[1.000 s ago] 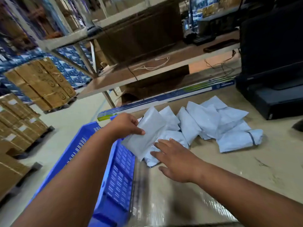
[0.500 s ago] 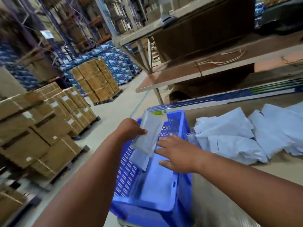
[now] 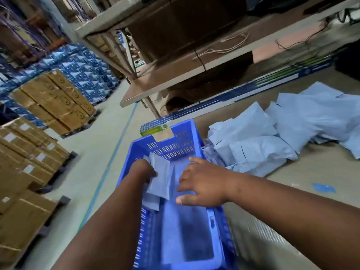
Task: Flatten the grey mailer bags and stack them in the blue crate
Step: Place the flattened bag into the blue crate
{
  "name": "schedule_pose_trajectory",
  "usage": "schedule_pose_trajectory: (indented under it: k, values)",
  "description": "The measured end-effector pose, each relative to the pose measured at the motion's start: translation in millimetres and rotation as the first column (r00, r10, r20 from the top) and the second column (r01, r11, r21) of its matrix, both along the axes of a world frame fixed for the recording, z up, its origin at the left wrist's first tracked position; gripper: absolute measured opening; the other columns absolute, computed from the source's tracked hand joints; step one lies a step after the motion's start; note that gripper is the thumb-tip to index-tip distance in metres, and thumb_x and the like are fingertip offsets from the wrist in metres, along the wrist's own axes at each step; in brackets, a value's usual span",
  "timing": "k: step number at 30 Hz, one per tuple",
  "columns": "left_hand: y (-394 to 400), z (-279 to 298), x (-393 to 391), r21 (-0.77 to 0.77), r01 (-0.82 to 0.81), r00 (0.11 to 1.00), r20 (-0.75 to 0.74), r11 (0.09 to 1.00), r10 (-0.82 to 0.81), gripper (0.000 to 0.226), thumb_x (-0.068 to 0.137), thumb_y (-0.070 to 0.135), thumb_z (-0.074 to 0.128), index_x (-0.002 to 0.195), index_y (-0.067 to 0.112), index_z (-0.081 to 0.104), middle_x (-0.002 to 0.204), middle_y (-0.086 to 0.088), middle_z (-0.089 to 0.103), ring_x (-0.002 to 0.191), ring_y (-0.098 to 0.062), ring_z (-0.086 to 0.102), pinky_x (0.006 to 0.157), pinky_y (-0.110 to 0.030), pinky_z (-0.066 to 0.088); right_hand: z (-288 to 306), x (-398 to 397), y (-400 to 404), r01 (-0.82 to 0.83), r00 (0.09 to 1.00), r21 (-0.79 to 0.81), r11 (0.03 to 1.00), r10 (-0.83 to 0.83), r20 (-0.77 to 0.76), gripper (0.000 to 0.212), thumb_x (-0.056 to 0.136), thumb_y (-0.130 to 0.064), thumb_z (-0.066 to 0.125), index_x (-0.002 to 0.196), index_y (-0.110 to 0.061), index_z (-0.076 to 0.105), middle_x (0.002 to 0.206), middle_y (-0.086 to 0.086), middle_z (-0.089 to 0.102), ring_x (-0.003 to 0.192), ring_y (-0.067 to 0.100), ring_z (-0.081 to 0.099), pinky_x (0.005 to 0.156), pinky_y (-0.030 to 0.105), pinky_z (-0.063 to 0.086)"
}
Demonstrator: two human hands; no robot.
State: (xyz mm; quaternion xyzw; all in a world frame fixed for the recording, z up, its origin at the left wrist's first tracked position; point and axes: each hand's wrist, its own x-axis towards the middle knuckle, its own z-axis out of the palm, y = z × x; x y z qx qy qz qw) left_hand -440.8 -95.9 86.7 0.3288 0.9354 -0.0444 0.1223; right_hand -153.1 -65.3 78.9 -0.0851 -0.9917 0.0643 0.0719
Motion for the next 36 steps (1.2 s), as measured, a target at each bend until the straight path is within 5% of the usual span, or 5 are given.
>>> schedule_pose_trajectory:
  k: [7, 13, 24, 28, 36]
  values:
    - [22.6, -4.6, -18.6, -0.138, 0.051, 0.993, -0.102, 0.989, -0.065, 0.069, 0.092, 0.040, 0.079, 0.147, 0.006, 0.055, 0.143, -0.014, 0.062, 0.129, -0.036, 0.061, 0.108, -0.044, 0.051, -2.8, -2.1, -0.4, 0.011, 1.000, 0.003, 1.000, -0.011, -0.007, 0.087, 0.094, -0.081, 0.007, 0.132, -0.035, 0.070, 0.126, -0.007, 0.070, 0.130, 0.023, 0.051, 0.128, 0.052, 0.012]
    - [30.2, -22.2, -29.5, -0.100, -0.018, 0.985, -0.173, 0.995, 0.000, 0.082, 0.089, 0.045, 0.078, 0.157, 0.015, 0.043, 0.156, -0.008, 0.050, 0.143, -0.036, 0.050, 0.111, -0.049, 0.049, -2.7, -6.7, 0.4, 0.007, 1.000, 0.000, 1.000, -0.007, 0.010, 0.090, 0.092, -0.083, 0.005, 0.134, -0.035, 0.069, 0.129, -0.006, 0.069, 0.132, 0.022, 0.049, 0.129, 0.053, 0.010]
    - [-5.9, 8.4, -1.2, 0.128, 0.002, 0.964, -0.265, 0.992, 0.032, 0.038, 0.091, 0.037, 0.075, 0.119, 0.013, 0.067, 0.123, -0.011, 0.070, 0.117, -0.034, 0.066, 0.087, -0.039, 0.052, -4.2, -4.6, 1.6, -0.003, 1.000, 0.014, 1.000, 0.003, 0.005, 0.095, 0.088, -0.082, 0.004, 0.136, -0.032, 0.069, 0.146, 0.001, 0.060, 0.149, 0.025, 0.036, 0.130, 0.053, 0.007]
    - [-0.8, 31.5, 30.4, 0.153, 0.070, 0.977, -0.211, 0.986, -0.036, 0.025, 0.083, 0.038, 0.081, 0.083, 0.016, 0.069, 0.091, -0.007, 0.077, 0.091, -0.028, 0.073, 0.078, -0.033, 0.056, 2.7, 8.8, 3.7, -0.034, 0.999, -0.054, 0.998, 0.034, -0.006, 0.090, 0.091, -0.083, 0.014, 0.146, -0.029, 0.060, 0.165, 0.004, 0.040, 0.160, 0.025, 0.019, 0.132, 0.051, 0.001]
    - [43.2, 84.6, 126.5, 0.238, 0.215, 0.950, -0.276, 0.947, -0.146, 0.037, 0.079, 0.049, 0.073, 0.067, 0.014, 0.073, 0.066, -0.001, 0.069, 0.073, -0.023, 0.066, 0.059, -0.031, 0.044, 26.0, 69.1, 44.6, 0.003, 1.000, -0.109, 0.994, -0.005, -0.016, 0.084, 0.094, -0.084, 0.025, 0.155, -0.031, 0.050, 0.171, 0.003, 0.031, 0.162, 0.020, 0.012, 0.132, 0.050, 0.009]
